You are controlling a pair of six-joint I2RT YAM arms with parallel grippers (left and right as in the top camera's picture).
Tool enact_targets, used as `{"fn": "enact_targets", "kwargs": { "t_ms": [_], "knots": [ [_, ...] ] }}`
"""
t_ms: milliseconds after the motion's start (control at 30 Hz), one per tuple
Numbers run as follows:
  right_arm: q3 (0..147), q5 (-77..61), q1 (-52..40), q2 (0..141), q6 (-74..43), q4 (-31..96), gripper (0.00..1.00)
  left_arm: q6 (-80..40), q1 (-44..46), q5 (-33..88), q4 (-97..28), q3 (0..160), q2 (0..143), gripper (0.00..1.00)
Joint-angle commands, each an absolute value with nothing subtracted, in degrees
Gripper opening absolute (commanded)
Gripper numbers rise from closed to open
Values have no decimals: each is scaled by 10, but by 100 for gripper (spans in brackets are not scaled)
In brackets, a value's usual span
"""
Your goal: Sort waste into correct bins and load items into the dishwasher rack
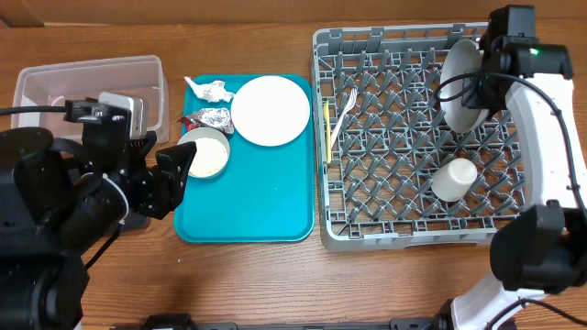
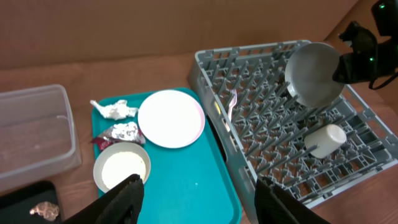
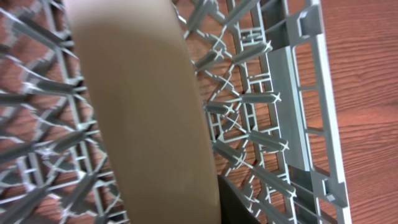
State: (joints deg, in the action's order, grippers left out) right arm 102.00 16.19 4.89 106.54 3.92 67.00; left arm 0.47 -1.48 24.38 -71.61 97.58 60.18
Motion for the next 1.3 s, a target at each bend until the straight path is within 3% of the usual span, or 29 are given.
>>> {"fn": "enact_targets", "kwargs": {
  "t_ms": [0, 100, 233, 300, 333, 467, 500, 567, 633, 667, 733, 967, 1067, 1100, 1133, 1167, 1200, 1267],
  "knots": [
    [1023, 188, 50, 1087, 50, 664, 16, 18, -12, 238, -732, 986, 618, 61],
    [1023, 185, 50, 1095, 47, 667, 20, 18, -12, 238, -746, 986, 631, 62],
    [1027, 166, 50, 1088, 44, 667, 50, 21, -12, 237, -756, 986, 641, 64],
    [1030, 163, 50, 1082, 32, 672, 55, 41, -12, 232, -762, 986, 641, 64],
    [1033, 163, 51, 1077, 26, 676, 56, 50, -12, 220, -766, 988, 637, 74],
    [1062, 162, 52, 1047, -14, 691, 59, 44, -12, 151, -788, 1012, 622, 82],
    [1076, 158, 52, 1036, -26, 698, 60, 34, -12, 129, -796, 1015, 620, 100],
    [1101, 138, 52, 1014, -41, 713, 61, 7, -12, 79, -823, 1014, 618, 100],
    [1124, 102, 52, 972, -63, 723, 70, -39, -12, 34, -860, 1009, 627, 100],
    [1128, 72, 52, 951, -63, 724, 80, -58, -12, 16, -870, 1004, 631, 100],
    [1129, 29, 52, 923, -63, 724, 87, -86, -12, -10, -877, 992, 638, 100],
    [1129, -145, 46, 856, -62, 781, 81, -183, -32, -161, -886, 917, 686, 100],
    [1129, -166, 41, 853, -60, 815, 76, -185, -70, -149, -865, 870, 704, 82],
    [1129, -166, 41, 853, -60, 824, 73, -185, -86, -147, -854, 851, 710, 70],
    [1129, -166, 41, 853, -60, 830, 71, -184, -100, -147, -842, 833, 716, 55],
    [1129, -166, 41, 853, -60, 839, 68, -177, -133, -143, -820, 798, 730, 17],
    [1129, -166, 41, 853, -60, 841, 68, -171, -147, -139, -810, 786, 736, 6],
    [1129, -166, 41, 853, -60, 843, 68, -167, -172, -135, -788, 763, 749, 4]
  ]
}}
